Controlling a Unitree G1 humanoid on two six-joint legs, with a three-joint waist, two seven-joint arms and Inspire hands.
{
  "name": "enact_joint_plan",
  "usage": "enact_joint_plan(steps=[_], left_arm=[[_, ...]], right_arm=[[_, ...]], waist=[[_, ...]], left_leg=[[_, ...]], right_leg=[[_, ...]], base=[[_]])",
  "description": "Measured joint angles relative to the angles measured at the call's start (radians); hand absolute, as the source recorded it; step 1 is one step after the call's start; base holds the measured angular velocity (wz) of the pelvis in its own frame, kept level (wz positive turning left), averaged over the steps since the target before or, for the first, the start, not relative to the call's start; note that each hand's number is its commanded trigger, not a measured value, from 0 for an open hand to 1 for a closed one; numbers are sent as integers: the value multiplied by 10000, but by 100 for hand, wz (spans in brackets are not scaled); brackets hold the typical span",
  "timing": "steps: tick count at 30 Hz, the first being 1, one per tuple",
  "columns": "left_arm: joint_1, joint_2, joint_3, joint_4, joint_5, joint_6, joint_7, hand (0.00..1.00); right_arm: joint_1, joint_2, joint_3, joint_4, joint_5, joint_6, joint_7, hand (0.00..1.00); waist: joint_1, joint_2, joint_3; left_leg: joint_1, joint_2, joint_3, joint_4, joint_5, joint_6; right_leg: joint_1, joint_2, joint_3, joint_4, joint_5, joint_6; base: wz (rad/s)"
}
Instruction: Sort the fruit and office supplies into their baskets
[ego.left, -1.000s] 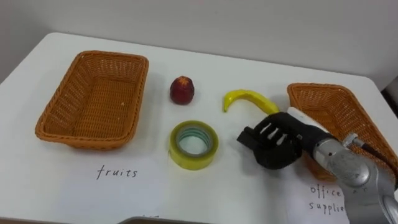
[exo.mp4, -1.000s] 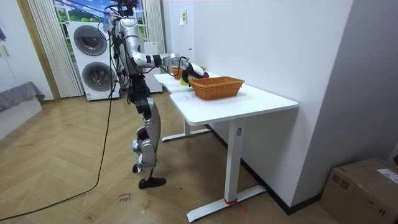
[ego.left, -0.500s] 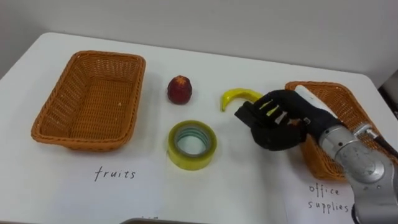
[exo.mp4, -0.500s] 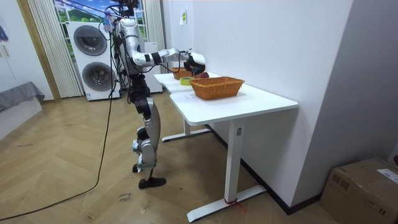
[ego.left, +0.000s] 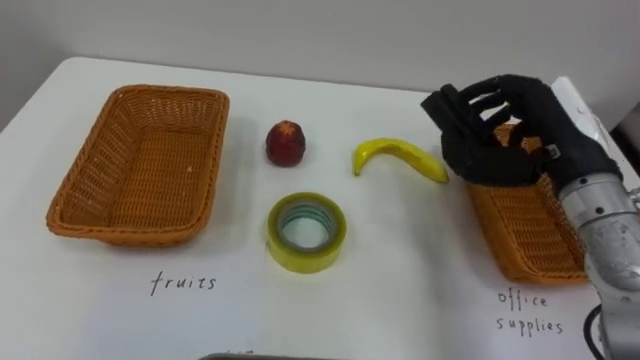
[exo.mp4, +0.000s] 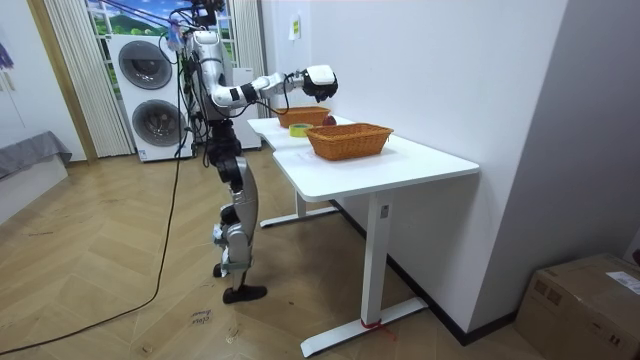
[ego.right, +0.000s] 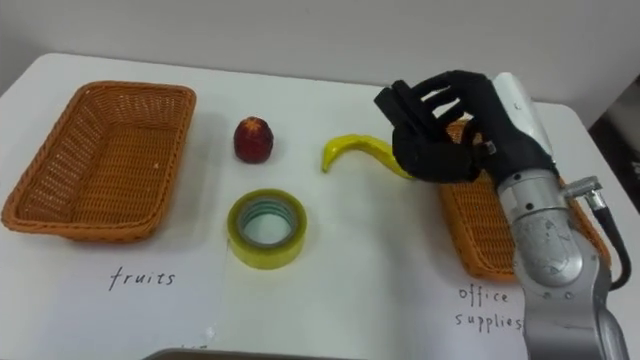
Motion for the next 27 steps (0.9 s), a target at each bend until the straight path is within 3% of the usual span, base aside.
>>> enact_joint_plan(steps=[12, 27], left_arm=[[207, -31, 13, 3, 12, 11, 283, 0], [337, -93, 308, 139, 1, 2, 653, 0]], right_arm=[[264, -1, -70, 401, 563, 26, -1004, 100], [274, -1, -466, 798, 571, -9, -1550, 100]], waist=[[-195, -175, -77], [-199, -326, -16]], left_leg=[[18, -6, 10, 3, 3, -2], [34, -2, 13, -7, 2, -2]], right_leg=[[-1, 1, 77, -13, -2, 2], [4, 6, 47, -3, -1, 2]], base=[[0], [0]])
